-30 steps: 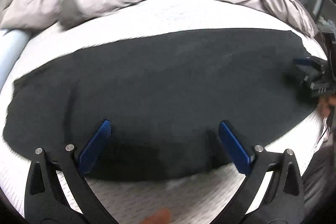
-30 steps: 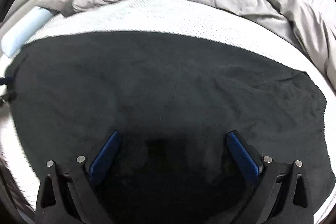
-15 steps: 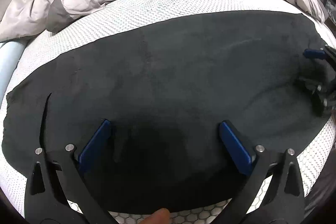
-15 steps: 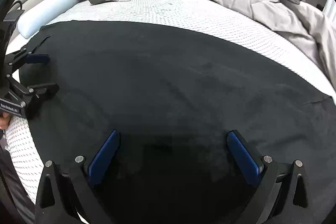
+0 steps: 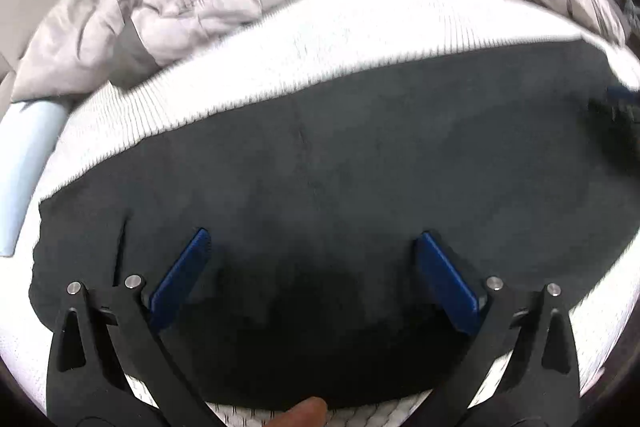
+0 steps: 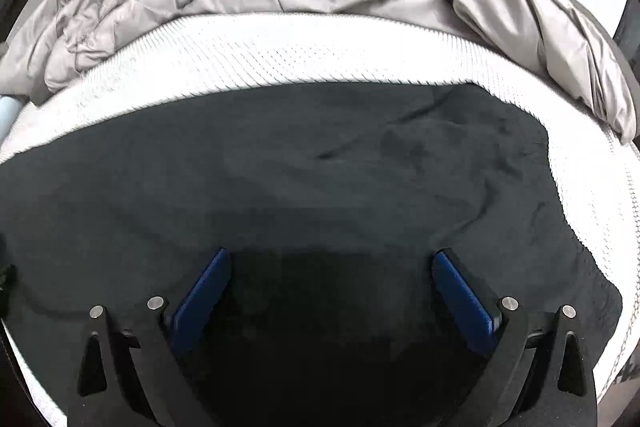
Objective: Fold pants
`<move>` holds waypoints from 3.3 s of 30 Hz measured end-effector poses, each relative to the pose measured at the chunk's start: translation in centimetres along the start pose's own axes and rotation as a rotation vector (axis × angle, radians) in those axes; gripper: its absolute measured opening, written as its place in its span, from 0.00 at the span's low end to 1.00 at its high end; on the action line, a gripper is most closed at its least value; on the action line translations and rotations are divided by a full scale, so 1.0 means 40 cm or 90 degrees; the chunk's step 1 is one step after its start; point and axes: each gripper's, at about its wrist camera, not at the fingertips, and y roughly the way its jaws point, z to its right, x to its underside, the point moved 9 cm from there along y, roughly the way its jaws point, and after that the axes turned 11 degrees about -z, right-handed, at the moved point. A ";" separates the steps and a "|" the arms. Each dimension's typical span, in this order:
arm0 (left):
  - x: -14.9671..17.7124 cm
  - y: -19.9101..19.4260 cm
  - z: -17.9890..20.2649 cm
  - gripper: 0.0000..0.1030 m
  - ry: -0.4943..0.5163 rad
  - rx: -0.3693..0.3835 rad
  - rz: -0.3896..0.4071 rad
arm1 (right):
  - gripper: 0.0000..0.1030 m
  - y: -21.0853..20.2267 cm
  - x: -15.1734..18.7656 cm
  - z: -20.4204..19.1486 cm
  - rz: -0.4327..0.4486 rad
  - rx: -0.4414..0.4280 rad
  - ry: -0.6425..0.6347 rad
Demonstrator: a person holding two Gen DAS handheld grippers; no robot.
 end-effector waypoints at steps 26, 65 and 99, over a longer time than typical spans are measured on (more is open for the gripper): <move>-0.121 0.076 -0.032 0.92 -0.037 0.026 -0.045 | 1.00 0.006 -0.033 -0.264 0.002 -0.076 -0.111; 0.122 0.040 -0.576 0.11 -0.234 -0.054 -0.040 | 0.99 0.068 -0.015 -0.304 -0.031 -0.060 -0.163; 0.127 -0.129 -0.020 0.67 -0.154 0.165 0.027 | 1.00 -0.046 0.192 0.199 0.002 0.071 -0.039</move>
